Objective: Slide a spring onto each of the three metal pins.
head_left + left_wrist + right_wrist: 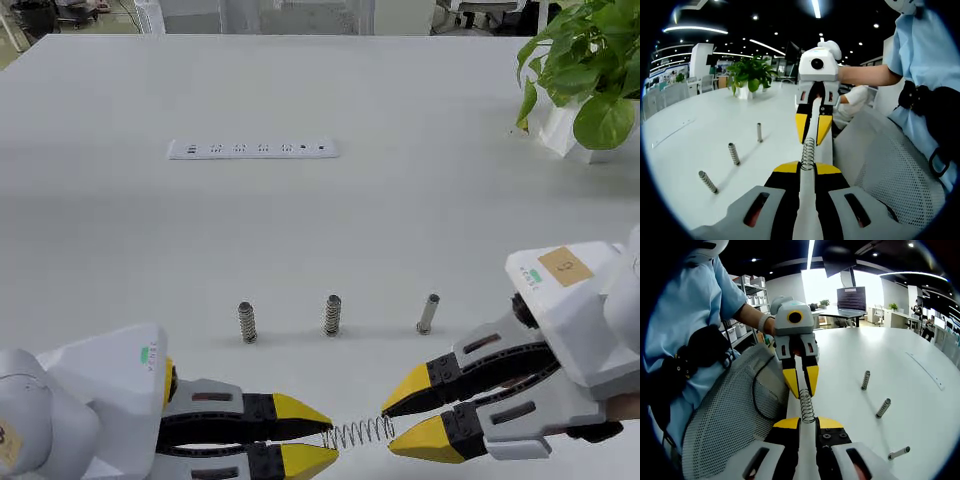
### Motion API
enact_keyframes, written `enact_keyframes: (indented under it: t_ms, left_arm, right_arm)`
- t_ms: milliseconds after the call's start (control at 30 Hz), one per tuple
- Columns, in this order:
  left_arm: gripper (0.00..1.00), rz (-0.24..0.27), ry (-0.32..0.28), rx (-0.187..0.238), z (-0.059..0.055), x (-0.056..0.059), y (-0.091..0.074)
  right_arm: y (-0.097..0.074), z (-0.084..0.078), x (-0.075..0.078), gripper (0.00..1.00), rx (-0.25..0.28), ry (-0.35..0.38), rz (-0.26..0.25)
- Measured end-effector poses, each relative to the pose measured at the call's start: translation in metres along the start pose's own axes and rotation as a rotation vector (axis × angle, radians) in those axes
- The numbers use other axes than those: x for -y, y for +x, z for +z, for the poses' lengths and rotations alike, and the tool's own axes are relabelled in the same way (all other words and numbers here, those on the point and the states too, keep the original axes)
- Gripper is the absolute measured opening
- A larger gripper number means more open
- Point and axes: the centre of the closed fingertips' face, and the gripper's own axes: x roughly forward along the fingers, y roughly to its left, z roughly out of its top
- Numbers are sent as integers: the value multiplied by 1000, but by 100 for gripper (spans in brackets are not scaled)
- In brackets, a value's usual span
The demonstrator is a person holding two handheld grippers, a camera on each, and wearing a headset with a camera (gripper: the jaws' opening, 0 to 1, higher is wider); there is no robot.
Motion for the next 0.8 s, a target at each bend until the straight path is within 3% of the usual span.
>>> enact_keyframes:
  t_ms: [533, 800]
  left_arm:
    - [7, 7, -31, -25, -6, -2, 4]
    - [7, 3, -54, -54, -14, -2, 12]
  right_arm:
    - [-3, 11, 3, 6, -32, -36, -12]
    - [-1, 23, 3, 6, -79, -105, -21]
